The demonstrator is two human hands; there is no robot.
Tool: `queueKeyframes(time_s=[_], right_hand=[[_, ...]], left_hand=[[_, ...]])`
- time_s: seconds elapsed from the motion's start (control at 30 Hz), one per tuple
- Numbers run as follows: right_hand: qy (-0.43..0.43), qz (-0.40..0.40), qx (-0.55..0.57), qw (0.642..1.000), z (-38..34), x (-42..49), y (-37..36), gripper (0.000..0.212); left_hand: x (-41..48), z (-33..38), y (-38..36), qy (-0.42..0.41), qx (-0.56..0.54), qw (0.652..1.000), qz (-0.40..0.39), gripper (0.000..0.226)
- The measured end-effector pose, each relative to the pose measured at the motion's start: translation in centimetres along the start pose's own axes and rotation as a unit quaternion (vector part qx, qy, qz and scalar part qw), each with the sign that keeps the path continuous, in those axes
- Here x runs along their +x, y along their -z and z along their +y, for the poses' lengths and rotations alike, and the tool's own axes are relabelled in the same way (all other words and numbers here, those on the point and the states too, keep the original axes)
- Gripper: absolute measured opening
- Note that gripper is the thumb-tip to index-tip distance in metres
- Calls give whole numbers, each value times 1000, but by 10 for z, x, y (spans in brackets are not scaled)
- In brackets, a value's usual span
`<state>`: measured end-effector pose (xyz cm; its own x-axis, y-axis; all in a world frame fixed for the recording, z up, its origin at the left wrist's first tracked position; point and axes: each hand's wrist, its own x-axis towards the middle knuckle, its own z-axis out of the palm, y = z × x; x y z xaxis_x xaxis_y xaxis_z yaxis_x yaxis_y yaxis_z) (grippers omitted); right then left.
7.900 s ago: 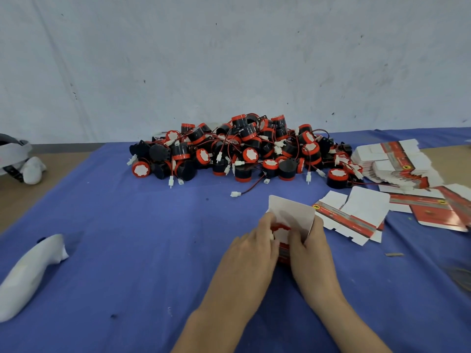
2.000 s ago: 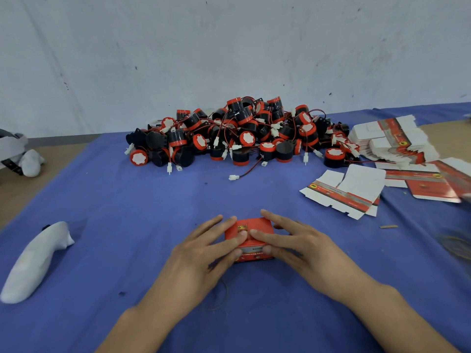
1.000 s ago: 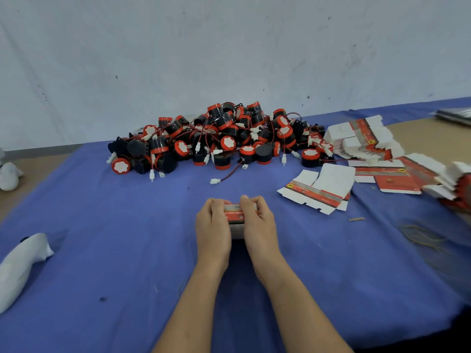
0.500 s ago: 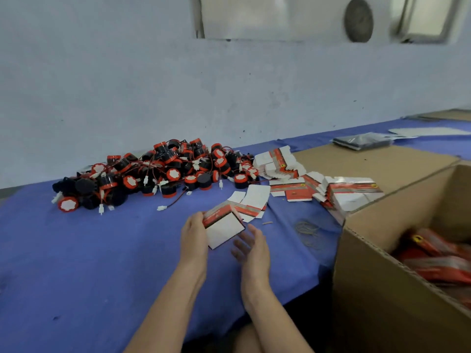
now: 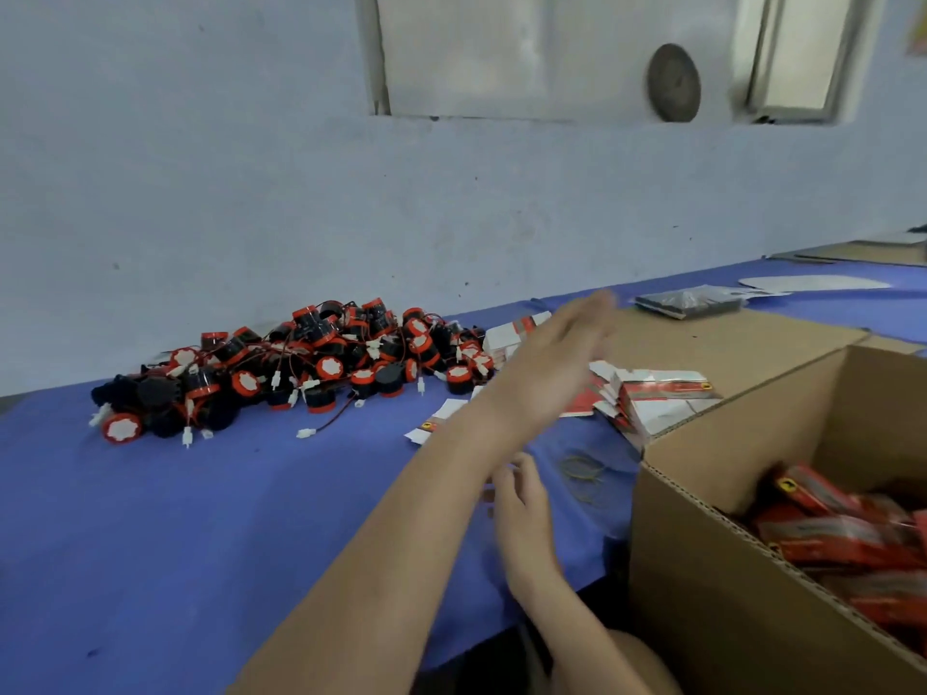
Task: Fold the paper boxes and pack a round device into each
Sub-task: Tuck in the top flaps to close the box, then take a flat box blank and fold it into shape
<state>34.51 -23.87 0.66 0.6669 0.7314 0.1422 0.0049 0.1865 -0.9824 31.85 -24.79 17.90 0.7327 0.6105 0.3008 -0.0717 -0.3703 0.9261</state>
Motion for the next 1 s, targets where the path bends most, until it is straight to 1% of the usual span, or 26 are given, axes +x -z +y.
queueKeyframes(time_s=[0.07,0.1,0.17,0.2,0.23,0.3,0.33,0.37,0.43,0.5,0.57,0.6,0.63,0.67,0.73,0.77,0.8,0.87,0.9,0.93,1.0], right_hand=[[18,-9,-53,998,8,12,-7,16],[30,-14,-78,996,12,19,-13,15],[67,-26,-126,989,19,34,-24,17],[84,-35,-172,981,22,41,-27,19],[98,-44,-236,966,27,50,-30,22],[111,-47,-380,917,34,72,-36,30],[117,-53,-433,892,37,81,-40,34],[127,-59,-465,874,38,90,-43,38],[144,-67,-494,855,39,112,-47,43],[149,-55,-512,844,41,134,-45,46],[134,-43,-510,848,43,149,-42,49],[117,-51,-507,852,46,155,-42,53],[102,-73,-511,850,49,158,-42,60],[93,-103,-525,840,54,160,-43,69],[87,-159,-561,808,61,157,-47,84],[87,-179,-579,791,64,155,-49,86],[90,-193,-597,774,66,153,-50,83],[120,-199,-623,747,67,147,-53,65],[143,-193,-627,741,66,144,-54,55],[164,-185,-624,741,64,140,-55,48],[193,-184,-598,756,57,134,-61,39]], left_hand=[[-12,-51,42,36,66,995,71,35],[-21,-76,62,61,102,989,92,33],[-40,-126,101,108,181,968,135,35],[-49,-148,119,132,232,950,160,38],[-59,-169,134,155,302,923,179,40],[-76,-202,158,199,440,854,195,41],[-83,-215,166,222,478,827,196,39],[-87,-226,171,240,488,815,198,37],[-90,-240,178,241,492,810,208,30],[-88,-244,178,227,508,803,212,24],[-86,-245,178,215,518,798,221,21],[-85,-245,180,212,523,796,219,20],[-84,-245,181,212,526,795,217,20],[-83,-246,184,213,526,794,216,19],[-81,-244,188,217,529,792,214,19],[-80,-244,189,219,533,789,214,19],[-79,-243,190,220,536,786,214,19],[-78,-242,190,226,532,787,216,20],[-78,-241,189,228,529,788,217,21],[-79,-240,188,229,528,789,217,22],[-80,-239,187,229,525,790,218,24]])
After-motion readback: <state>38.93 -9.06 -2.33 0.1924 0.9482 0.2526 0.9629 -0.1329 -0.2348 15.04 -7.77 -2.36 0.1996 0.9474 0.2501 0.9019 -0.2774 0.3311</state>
